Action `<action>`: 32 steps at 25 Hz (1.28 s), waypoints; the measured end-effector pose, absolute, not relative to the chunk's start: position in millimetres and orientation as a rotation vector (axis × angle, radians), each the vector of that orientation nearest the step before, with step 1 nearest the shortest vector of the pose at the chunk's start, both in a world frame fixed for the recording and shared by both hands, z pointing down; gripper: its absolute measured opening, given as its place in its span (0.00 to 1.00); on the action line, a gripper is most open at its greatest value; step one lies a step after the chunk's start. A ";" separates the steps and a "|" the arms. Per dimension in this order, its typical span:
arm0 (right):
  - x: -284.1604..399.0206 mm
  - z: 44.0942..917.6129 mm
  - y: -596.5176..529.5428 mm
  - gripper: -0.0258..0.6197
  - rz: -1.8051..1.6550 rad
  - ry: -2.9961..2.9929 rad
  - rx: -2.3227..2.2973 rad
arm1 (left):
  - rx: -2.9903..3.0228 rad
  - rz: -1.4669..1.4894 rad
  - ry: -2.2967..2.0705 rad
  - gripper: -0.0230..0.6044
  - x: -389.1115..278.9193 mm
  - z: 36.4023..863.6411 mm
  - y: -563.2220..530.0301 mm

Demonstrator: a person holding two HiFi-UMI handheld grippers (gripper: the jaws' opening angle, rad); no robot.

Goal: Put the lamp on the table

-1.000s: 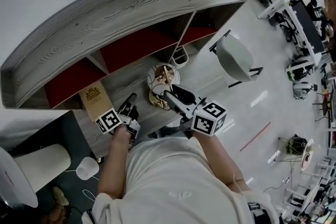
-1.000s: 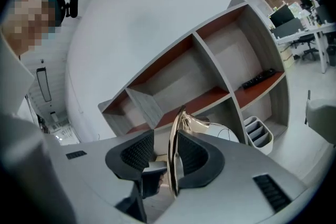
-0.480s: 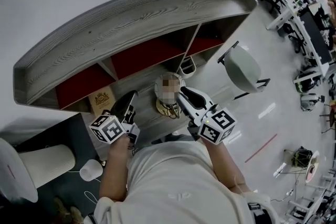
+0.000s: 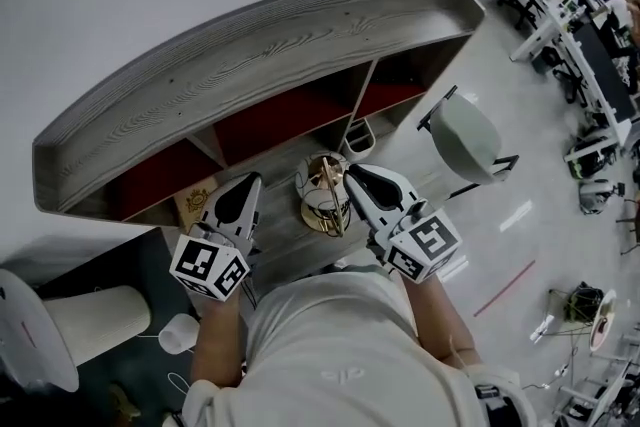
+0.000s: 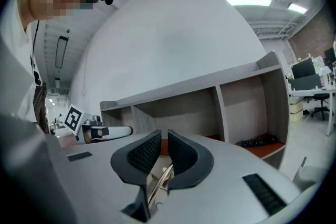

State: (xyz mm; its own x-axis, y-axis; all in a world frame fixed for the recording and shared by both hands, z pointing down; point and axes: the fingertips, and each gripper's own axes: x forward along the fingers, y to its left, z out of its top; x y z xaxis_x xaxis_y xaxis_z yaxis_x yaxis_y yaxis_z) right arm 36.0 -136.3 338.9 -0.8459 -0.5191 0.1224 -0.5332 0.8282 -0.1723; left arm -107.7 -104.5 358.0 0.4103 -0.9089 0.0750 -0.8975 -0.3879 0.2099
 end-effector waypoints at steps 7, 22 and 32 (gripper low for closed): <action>36.4 318.1 -139.8 0.14 0.152 -2.960 0.842 | 2.582 -0.028 -1.682 0.06 -100.6 328.1 -108.8; 40.8 311.2 -153.1 0.14 0.042 -2.952 0.887 | 2.674 -0.084 -1.706 0.06 -97.0 313.5 -127.1; 39.4 320.7 -157.7 0.14 0.075 -2.920 0.897 | 2.641 -0.099 -1.684 0.06 -98.5 323.9 -128.3</action>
State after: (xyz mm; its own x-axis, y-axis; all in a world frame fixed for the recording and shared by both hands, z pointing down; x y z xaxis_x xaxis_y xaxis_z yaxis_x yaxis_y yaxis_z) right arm 39.4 -157.7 320.7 -0.8242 -0.5580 0.0964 -0.5622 0.8267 -0.0213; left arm -98.5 -128.3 323.9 0.4207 -0.9059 -0.0490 -0.9054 -0.4227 0.0405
